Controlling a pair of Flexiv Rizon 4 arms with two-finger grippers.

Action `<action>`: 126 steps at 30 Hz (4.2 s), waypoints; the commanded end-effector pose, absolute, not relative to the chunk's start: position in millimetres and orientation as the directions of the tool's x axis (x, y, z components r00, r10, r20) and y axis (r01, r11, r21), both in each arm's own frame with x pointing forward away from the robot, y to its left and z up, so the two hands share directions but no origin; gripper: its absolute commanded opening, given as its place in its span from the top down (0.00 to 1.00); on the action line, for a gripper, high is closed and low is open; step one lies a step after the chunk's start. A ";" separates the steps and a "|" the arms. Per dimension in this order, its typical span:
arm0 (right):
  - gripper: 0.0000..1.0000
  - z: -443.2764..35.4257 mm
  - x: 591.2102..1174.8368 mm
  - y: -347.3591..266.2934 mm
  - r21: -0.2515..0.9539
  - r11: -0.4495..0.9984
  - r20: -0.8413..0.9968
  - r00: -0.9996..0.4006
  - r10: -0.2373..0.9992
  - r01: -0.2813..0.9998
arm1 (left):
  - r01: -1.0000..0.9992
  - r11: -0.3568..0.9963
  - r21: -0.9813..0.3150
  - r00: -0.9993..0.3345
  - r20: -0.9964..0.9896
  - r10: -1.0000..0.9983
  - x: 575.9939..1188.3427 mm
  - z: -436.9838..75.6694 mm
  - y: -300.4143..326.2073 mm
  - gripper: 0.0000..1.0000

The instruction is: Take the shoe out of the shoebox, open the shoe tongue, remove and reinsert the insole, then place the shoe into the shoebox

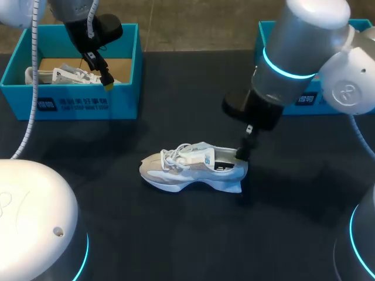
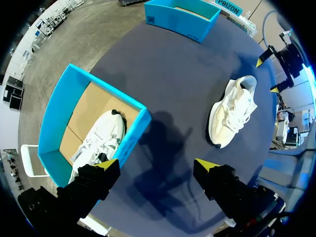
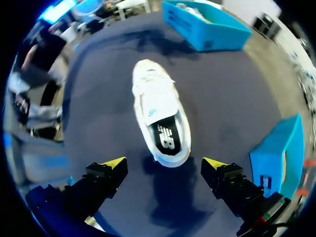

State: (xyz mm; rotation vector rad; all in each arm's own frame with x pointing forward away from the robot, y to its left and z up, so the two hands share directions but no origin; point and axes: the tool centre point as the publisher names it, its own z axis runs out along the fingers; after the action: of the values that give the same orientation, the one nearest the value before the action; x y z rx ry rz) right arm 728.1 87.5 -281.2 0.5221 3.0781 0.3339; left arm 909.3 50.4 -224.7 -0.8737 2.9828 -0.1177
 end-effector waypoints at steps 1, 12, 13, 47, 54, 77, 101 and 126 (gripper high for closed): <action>0.00 -283.4 729.9 82.9 0.235 0.958 0.093 -0.985 0.145 0.163 | -0.537 0.840 -0.082 -0.842 -0.011 -0.539 908.0 -224.5 51.0 0.00; 0.00 -283.7 729.6 80.0 0.252 0.952 0.071 -0.985 0.158 0.171 | -0.537 0.840 -0.082 -0.842 -0.011 -0.539 908.0 -224.5 51.0 0.00; 0.00 -283.3 729.8 77.1 0.311 0.933 0.045 -0.983 0.177 0.182 | -0.537 0.840 -0.082 -0.842 -0.011 -0.539 908.0 -224.5 51.0 0.00; 0.00 -339.2 730.7 12.4 0.734 0.668 -0.036 -0.975 0.218 0.122 | -0.537 0.840 -0.082 -0.842 -0.011 -0.539 908.0 -224.5 51.0 0.00; 0.00 -355.3 731.9 6.9 0.768 0.627 -0.044 -0.967 0.249 0.127 | -0.537 0.840 -0.082 -0.842 -0.011 -0.539 908.0 -224.5 51.0 0.00; 0.00 -384.3 727.0 2.5 0.781 0.615 -0.044 -0.973 0.225 0.107 | -0.537 0.840 -0.082 -0.842 -0.011 -0.539 908.0 -224.5 51.0 0.00; 0.00 -384.5 734.5 22.8 0.796 0.590 -0.060 -0.952 0.302 0.137 | -0.537 0.840 -0.082 -0.842 -0.011 -0.539 908.0 -224.5 51.0 0.00; 0.00 -408.4 749.6 79.7 0.838 0.527 -0.016 -0.957 0.288 0.144 | -0.537 0.840 -0.082 -0.842 -0.011 -0.539 908.0 -224.5 51.0 0.00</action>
State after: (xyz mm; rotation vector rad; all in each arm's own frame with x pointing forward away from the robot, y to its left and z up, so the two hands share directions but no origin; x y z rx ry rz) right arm 746.1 70.9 -402.0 0.3733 2.6200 1.4009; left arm 909.3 50.4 -224.7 -0.8737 2.9828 -0.1178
